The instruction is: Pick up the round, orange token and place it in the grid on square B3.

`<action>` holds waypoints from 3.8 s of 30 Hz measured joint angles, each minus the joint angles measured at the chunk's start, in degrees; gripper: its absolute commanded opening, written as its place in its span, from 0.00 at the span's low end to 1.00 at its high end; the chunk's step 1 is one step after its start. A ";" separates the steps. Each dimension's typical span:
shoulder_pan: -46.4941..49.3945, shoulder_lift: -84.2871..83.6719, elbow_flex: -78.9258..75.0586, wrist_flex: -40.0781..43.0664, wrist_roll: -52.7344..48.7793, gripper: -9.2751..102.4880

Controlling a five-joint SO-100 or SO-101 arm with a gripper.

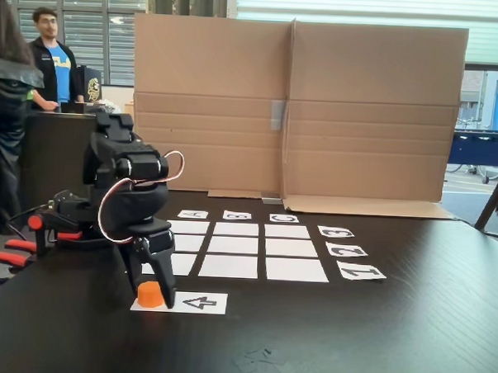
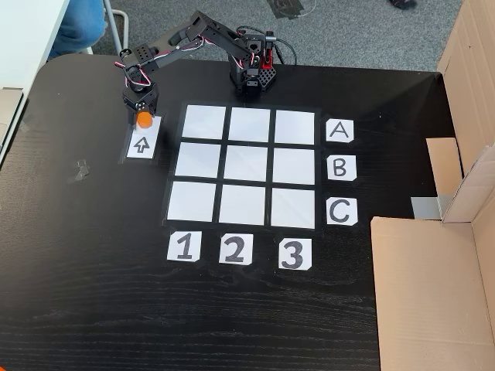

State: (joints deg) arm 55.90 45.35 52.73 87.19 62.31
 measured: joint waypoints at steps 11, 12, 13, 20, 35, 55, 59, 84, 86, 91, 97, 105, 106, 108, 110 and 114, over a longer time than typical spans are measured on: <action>1.14 -0.53 -0.09 -0.26 -0.09 0.07; 1.23 -0.44 -0.09 -0.26 -0.09 0.07; 1.23 -0.18 0.00 -0.35 -0.09 0.07; 2.29 5.54 0.18 -0.88 0.18 0.07; -6.24 37.71 13.89 -0.26 -4.83 0.07; -43.95 66.18 26.19 1.58 -0.18 0.07; -53.17 68.91 27.86 1.58 4.31 0.07; -79.72 48.52 37.00 -12.39 23.73 0.07; -81.04 46.14 37.00 -13.36 24.17 0.07; -82.44 39.81 37.00 -15.47 26.02 0.07; -84.11 34.01 37.00 -16.26 28.30 0.07; -85.08 30.50 38.50 -16.70 29.71 0.07; -85.08 30.41 38.67 -16.70 29.71 0.07; -84.90 29.71 38.76 -16.88 29.79 0.07; -84.90 28.65 38.94 -17.23 30.06 0.07; -85.08 27.07 39.46 -18.54 30.06 0.07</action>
State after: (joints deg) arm -29.18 72.42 92.20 68.64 92.37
